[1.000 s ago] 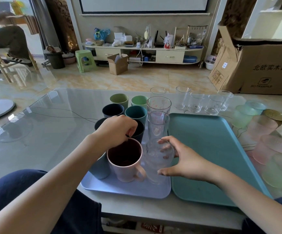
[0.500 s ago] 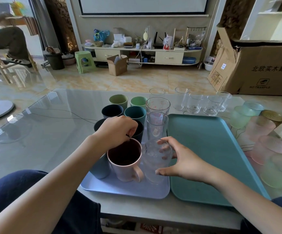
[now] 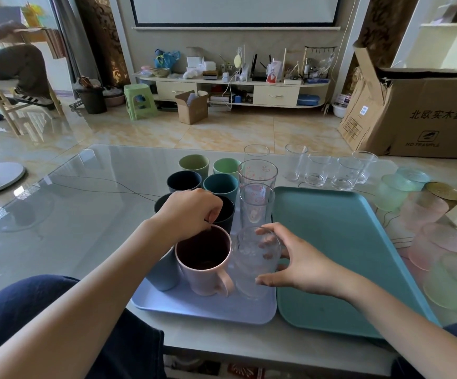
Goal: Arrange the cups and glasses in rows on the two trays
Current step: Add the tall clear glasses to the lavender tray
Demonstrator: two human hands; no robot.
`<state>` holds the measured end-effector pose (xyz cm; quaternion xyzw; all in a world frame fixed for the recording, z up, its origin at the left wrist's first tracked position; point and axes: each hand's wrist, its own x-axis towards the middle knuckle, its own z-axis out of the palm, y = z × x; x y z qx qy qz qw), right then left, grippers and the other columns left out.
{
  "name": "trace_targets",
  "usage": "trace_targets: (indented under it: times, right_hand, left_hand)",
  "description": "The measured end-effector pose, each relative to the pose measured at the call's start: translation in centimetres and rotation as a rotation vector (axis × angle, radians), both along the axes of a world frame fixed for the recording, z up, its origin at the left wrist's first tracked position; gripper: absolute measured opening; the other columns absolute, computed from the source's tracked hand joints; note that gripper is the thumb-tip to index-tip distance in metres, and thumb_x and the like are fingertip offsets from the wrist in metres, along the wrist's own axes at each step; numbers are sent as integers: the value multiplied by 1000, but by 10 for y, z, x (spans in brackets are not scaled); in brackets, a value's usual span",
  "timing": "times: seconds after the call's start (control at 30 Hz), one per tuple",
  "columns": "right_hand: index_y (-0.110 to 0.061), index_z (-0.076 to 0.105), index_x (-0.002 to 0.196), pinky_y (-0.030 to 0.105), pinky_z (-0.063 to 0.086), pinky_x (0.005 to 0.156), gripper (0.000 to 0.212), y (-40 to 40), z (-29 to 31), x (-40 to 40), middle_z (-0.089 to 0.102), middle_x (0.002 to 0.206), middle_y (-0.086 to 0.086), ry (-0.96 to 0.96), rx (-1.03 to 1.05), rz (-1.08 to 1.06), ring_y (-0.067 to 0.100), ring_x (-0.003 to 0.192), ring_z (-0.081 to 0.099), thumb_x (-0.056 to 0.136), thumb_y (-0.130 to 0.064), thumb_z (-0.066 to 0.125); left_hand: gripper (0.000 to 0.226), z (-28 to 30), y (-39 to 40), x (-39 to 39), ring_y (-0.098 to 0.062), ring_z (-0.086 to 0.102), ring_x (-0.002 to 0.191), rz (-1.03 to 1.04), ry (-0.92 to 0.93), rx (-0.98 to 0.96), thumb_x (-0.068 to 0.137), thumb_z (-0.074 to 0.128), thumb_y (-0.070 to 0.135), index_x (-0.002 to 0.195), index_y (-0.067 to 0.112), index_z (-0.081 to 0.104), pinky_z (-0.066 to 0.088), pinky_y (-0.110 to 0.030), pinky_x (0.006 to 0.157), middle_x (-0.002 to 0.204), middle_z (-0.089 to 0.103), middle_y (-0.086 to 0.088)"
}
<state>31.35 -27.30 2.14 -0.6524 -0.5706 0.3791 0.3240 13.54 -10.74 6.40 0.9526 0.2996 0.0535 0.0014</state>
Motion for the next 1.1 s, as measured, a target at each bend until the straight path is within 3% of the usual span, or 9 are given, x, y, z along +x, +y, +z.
trace_targets:
  times: [0.27,0.4,0.57,0.8,0.93,1.1]
  right_hand:
    - [-35,39,124,7,45,77,74,-1,1,-1,52,113,-15,-7,-6,10,-1,101,58,67,-24,85]
    - [-36,38,125,8,45,76,76,-2,1,1,50,115,-18,29,-19,23,-3,104,56,67,-23,85]
    - [-36,40,127,21,48,94,75,-2,-1,6,50,120,-15,27,-49,41,6,114,55,67,-25,84]
    - [-42,43,118,35,51,96,69,-2,-5,9,60,118,1,14,-84,65,20,108,61,67,-20,83]
    - [-42,42,118,33,51,95,68,-2,-6,8,60,118,2,-2,-86,68,17,106,63,69,-17,82]
    - [-41,41,119,31,51,94,67,-1,-6,6,56,120,-1,-15,-81,66,19,108,62,70,-17,81]
  left_hand:
    - [18,0,0,0,-17,53,76,9,-8,-19,74,66,20,70,26,50,39,-29,58,79,54,12]
    - [16,1,0,-2,-12,54,76,20,-34,-69,75,69,24,72,28,54,44,-30,60,78,56,14]
    - [18,7,5,-12,-10,59,74,52,-166,-210,69,75,21,71,29,59,54,-38,68,75,63,12]
    - [16,9,13,-30,-13,62,71,84,-177,-330,69,79,16,73,20,64,53,-33,71,73,66,4]
    - [28,10,19,-46,-5,49,58,161,-86,-293,71,78,19,59,28,53,40,-23,59,59,54,11]
    - [26,5,17,-48,-11,47,62,246,31,-276,80,70,34,64,26,52,40,-26,61,62,51,10]
